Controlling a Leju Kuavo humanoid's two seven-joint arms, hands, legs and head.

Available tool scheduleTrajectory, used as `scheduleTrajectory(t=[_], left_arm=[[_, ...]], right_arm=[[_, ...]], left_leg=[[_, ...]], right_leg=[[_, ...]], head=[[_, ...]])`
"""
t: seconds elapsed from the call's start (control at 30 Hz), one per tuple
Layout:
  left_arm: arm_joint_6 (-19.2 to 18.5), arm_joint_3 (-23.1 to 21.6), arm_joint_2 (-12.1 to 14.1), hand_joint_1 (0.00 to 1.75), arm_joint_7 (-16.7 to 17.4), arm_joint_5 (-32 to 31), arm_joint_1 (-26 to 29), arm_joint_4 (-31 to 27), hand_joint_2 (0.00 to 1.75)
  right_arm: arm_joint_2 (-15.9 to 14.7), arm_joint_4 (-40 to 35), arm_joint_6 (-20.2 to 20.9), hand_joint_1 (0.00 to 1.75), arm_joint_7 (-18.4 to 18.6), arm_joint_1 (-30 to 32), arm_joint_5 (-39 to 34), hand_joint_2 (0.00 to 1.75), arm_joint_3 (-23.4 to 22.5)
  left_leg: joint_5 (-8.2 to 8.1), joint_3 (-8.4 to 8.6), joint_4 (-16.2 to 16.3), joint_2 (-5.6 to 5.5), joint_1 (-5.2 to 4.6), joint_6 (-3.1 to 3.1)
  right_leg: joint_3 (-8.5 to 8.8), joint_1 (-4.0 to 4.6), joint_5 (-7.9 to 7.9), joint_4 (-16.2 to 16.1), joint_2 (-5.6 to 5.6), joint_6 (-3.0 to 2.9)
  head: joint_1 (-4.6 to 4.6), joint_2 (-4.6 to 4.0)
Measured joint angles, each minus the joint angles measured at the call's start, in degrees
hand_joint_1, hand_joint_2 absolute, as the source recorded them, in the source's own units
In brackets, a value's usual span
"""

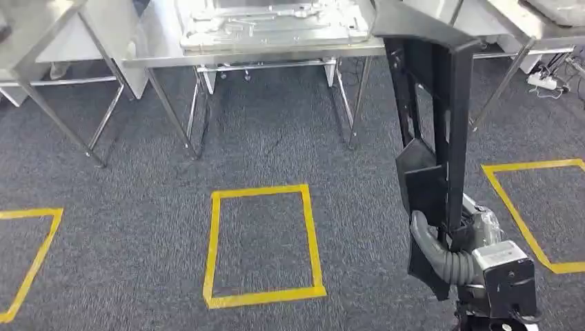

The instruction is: Take the parts from the cabinet and place them on the table.

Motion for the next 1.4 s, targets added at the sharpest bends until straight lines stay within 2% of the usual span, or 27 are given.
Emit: scheduleTrajectory(t=[0.07,0.1,0.13,0.17,0.23,0.27,0.33,0.43,0.5,0.57,0.6,0.63,0.7,0.77,0.8,0.83,0.9,0.93,0.97,1.0,1.07,1.13,1.2,1.27,1.3,1.33,1.4], left_arm=[[0.0,0.0,0.0,0.0,0.0,0.0,0.0,0.0,1.75],[0.0,0.0,0.0,0.0,0.0,0.0,0.0,0.0,1.75],[0.0,0.0,0.0,0.0,0.0,0.0,0.0,0.0,1.75],[0.0,0.0,0.0,0.0,0.0,0.0,0.0,0.0,1.75],[-0.1,0.0,0.0,0.0,0.0,0.0,0.0,0.0,1.75],[-0.1,0.0,0.1,0.0,0.0,0.2,0.0,0.0,1.75],[-0.2,0.0,0.0,0.0,0.0,0.2,-0.1,0.0,1.75],[-0.2,0.0,0.1,0.0,0.0,0.2,-0.1,0.0,1.75],[-0.2,0.0,0.1,0.0,0.0,0.3,-0.1,0.0,1.75],[0.0,0.0,0.1,0.0,-0.3,0.3,-0.4,0.0,1.75],[0.1,0.0,0.1,0.0,-0.3,0.5,-0.7,0.0,1.75],[0.1,0.0,0.1,0.0,-0.3,0.6,-0.9,0.0,1.75],[0.2,0.0,0.0,0.0,-0.1,0.6,-0.8,0.0,1.75],[0.2,0.0,0.1,0.0,0.0,0.6,-0.2,0.0,1.75],[0.2,0.0,0.1,0.0,0.0,0.6,-0.2,0.0,1.75],[0.2,0.0,0.1,0.0,0.0,0.7,-0.2,0.0,1.75],[0.3,0.0,0.1,0.0,0.0,0.7,-0.1,0.0,1.75],[0.3,0.0,0.0,0.0,0.0,0.7,-0.1,0.0,1.75],[0.2,0.0,0.0,0.0,0.0,0.7,0.0,0.0,1.75],[0.2,0.0,0.0,0.0,0.0,0.7,0.0,0.0,1.75],[0.1,0.0,-0.1,0.0,0.0,0.8,0.0,0.0,1.75],[0.1,0.0,-0.1,0.0,0.0,0.8,0.0,0.0,1.75],[0.1,0.0,-0.1,0.0,0.0,0.8,0.0,0.0,1.75],[0.0,0.0,0.0,0.0,0.0,0.8,0.0,0.0,1.75],[0.0,0.0,0.2,0.0,0.0,0.8,-0.1,0.0,1.75],[0.0,0.0,0.1,0.0,0.0,0.8,-0.1,0.1,1.75],[0.1,0.0,0.1,0.0,0.0,0.8,-0.1,0.1,1.75]], right_arm=[[-0.2,-0.1,0.0,1.75,0.2,0.7,0.1,1.75,-0.4],[-0.2,-0.1,0.0,1.75,0.2,1.0,0.1,1.75,-0.4],[-0.3,-0.1,0.0,1.75,0.2,1.3,0.1,1.75,-0.4],[-0.3,-0.2,0.0,1.75,0.2,1.5,0.2,1.75,-0.6],[-0.4,-0.6,0.0,1.75,0.3,1.7,0.2,1.75,-1.0],[-0.4,-0.6,0.0,1.75,0.2,1.9,0.2,1.75,-1.2],[-0.5,-0.9,0.0,1.75,0.3,2.0,0.2,1.75,-1.3],[-0.5,-0.9,0.0,1.75,0.3,2.0,0.2,1.75,-1.6],[-0.5,-1.2,0.0,1.75,0.2,2.0,0.2,1.75,-1.9],[-0.5,-1.3,0.0,1.75,0.1,2.1,0.3,1.75,-2.0],[-0.5,-1.3,0.0,1.75,0.1,2.2,0.2,1.75,-2.1],[-0.5,-1.3,0.0,1.75,0.1,2.2,0.2,1.75,-2.1],[-0.5,-1.3,0.0,1.75,0.1,2.2,0.2,1.75,-2.2],[-0.5,-1.5,0.1,1.75,0.1,2.2,0.2,1.75,-2.4],[-0.6,-1.6,0.1,1.75,0.0,2.2,0.2,1.75,-2.5],[-0.6,-1.6,0.1,1.75,0.0,2.3,0.2,1.75,-2.6],[-0.7,-1.6,0.1,1.75,0.0,2.3,0.1,1.75,-2.6],[-0.7,-1.6,0.1,1.75,-0.1,2.3,0.1,1.75,-2.8],[-0.8,-1.7,0.1,1.75,0.0,2.4,0.1,1.75,-2.8],[-0.8,-1.7,0.1,1.75,-0.1,2.4,0.1,1.75,-2.8],[-0.9,-1.7,0.0,1.75,-0.2,2.6,0.0,1.75,-2.9],[-0.9,-1.7,0.0,1.75,-0.2,3.1,0.0,1.75,-2.9],[-0.9,-1.7,0.0,1.75,-0.2,3.1,0.0,1.75,-2.9],[-0.9,-1.7,0.0,1.75,-0.2,3.1,0.0,1.75,-2.9],[-0.9,-1.7,-0.1,1.75,-0.3,3.2,0.0,1.75,-2.9],[-1.0,-1.8,-0.1,1.75,-0.4,3.3,0.0,1.75,-3.0],[-0.9,-1.8,-0.2,1.75,-0.5,3.7,-0.1,1.75,-3.1]], left_leg=[[-0.31,0.35,0.0,-0.06,-0.15,0.26],[-0.49,0.44,0.1,-0.16,-0.19,0.32],[-0.71,0.72,0.1,-0.3,-0.18,0.23],[-1.02,1.1,0.2,-0.43,-0.15,0.13],[-1.99,2.06,0.5,-0.66,0.05,-0.36],[-2.55,1.93,0.8,-0.68,-0.24,-0.8],[-3.17,1.69,1.3,-0.71,-0.47,-0.89],[-3.8,1.71,1.7,-0.7,-0.18,-1.14],[-6.91,-1.03,7.7,-0.31,0.08,-2.29],[-10.79,-6.37,17.7,-0.16,0.62,-2.91],[-11.28,-8.43,21.2,-0.14,0.69,-2.99],[-10.37,-8.92,21.4,-0.14,0.69,-2.92],[-5.25,-6.26,14.5,-0.14,0.56,-2.18],[0.44,-2.47,4.0,0.1,-0.12,-0.25],[-0.3,-1.52,2.8,0.46,-0.31,0.09],[-0.51,-1.47,1.6,0.56,-0.56,-0.44],[-0.66,-1.79,1.6,0.35,-0.73,-0.59],[-0.43,-1.14,0.9,0.32,-0.53,-0.51],[-0.07,-0.33,0.3,0.27,-0.09,-0.61],[-0.24,-0.1,0.1,0.25,0.03,-0.34],[-0.58,0.3,0.1,0.22,0.08,0.11],[-1.05,0.73,0.1,0.03,0.2,-0.02],[-1.91,1.65,0.4,-0.21,0.7,-0.67],[-3.48,2.46,1.4,-0.31,1.24,-1.83],[-4.62,1.67,2.4,-0.42,0.54,-2.44],[-5.21,1.65,2.7,-0.38,0.9,-2.45],[-5.4,1.99,2.3,-0.45,0.72,-2.43]], right_leg=[[-5.35,0.08,-3.44,9.3,0.13,0.08],[-7.18,0.08,-3.58,11.8,0.13,0.1],[-7.45,0.08,-1.93,11.0,0.12,0.11],[-6.31,0.06,0.65,7.8,0.12,0.19],[-1.25,-0.21,6.82,-3.4,0.12,0.46],[-0.11,-0.22,6.04,-5.3,0.34,0.45],[-0.21,-0.11,6.0,-5.7,0.45,-0.52],[-0.13,-0.31,5.71,-5.7,0.36,-1.27],[0.08,-0.27,5.49,-5.8,0.21,-1.7],[0.16,-0.26,5.26,-5.7,0.12,-1.92],[0.31,-0.26,5.11,-5.7,0.05,-1.91],[0.57,-0.25,4.93,-5.7,0.04,-1.93],[1.46,-0.1,4.5,-5.8,0.16,-1.87],[2.05,-0.24,4.17,-6.0,0.18,-1.87],[1.99,0.25,3.97,-6.0,0.43,-1.65],[1.68,0.06,3.89,-6.0,0.55,-1.51],[1.79,-0.28,3.89,-6.1,0.29,-1.07],[2.03,-0.04,3.67,-6.1,0.28,-0.55],[1.79,-0.34,3.14,-4.7,0.26,-0.55],[0.5,-0.12,1.64,-1.9,0.31,-0.48],[-4.7,-0.07,-2.56,7.8,0.33,-0.25],[-8.15,-0.32,-3.04,12.8,0.31,0.15],[-6.11,-0.74,1.62,7.1,0.28,0.92],[-1.38,-1.61,6.5,-3.1,0.22,2.15],[-0.83,-1.52,4.93,-3.8,0.81,2.48],[-1.0,-1.53,4.65,-3.5,1.1,0.91],[-1.07,-1.49,4.16,-3.4,0.98,0.22]], head=[[0.04,0.0],[0.04,0.0],[0.04,0.0],[0.04,0.0],[0.04,0.0],[0.04,-0.02],[0.02,0.0],[0.07,0.0],[0.0,0.0],[-0.02,0.0],[-0.04,0.0],[-0.02,-0.02],[-0.04,0.0],[-0.09,-0.02],[-0.07,0.0],[-0.07,0.0],[-0.09,0.0],[-0.07,0.0],[-0.02,0.0],[-0.02,0.0],[0.02,0.0],[0.02,0.0],[0.02,0.0],[0.02,0.0],[0.2,-0.02],[0.09,0.0],[0.07,0.0]])
